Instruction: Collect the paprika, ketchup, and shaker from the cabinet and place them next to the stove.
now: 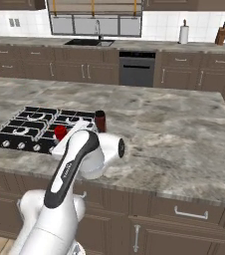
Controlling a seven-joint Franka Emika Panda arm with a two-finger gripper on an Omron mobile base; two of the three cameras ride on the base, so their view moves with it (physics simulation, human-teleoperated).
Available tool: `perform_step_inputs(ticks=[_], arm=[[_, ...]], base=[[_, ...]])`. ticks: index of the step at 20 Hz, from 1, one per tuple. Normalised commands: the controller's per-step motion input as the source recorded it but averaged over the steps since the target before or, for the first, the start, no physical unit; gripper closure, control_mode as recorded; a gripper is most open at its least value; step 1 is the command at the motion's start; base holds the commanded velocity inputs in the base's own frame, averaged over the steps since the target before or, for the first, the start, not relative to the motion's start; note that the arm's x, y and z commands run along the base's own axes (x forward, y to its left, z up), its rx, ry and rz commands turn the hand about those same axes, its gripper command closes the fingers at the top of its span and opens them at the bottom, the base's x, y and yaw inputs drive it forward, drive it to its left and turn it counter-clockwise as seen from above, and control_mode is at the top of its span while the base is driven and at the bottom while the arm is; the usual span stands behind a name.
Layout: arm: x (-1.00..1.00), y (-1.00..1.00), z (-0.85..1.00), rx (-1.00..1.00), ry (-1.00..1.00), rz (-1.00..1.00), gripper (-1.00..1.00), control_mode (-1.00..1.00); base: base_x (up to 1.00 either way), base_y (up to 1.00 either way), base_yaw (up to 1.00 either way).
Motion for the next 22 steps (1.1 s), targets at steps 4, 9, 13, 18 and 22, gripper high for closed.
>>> perform_step_inputs(ticks=[4,9,13,18,22], arm=[[0.72,-0.32,-0.52,0.0,0.0,0.04,1.0,-1.0],[0.9,-0.1,-0.51,0.0,0.0,0.03,1.0,-1.0],[0.79,-0.02,-0.5,0.0,0.0,0.03,1.0,-1.0],[0.69,-0.03,-0.45,0.0,0.0,0.04,1.0,-1.0],[0.62,0.0,-0.39,0.0,0.03,0.02,1.0,-1.0]], base=[[0.0,0.0,0.0],[0.0,0.0,0.0],[0.0,0.0,0.0],[0.0,0.0,0.0],[0.0,0.0,0.0]])
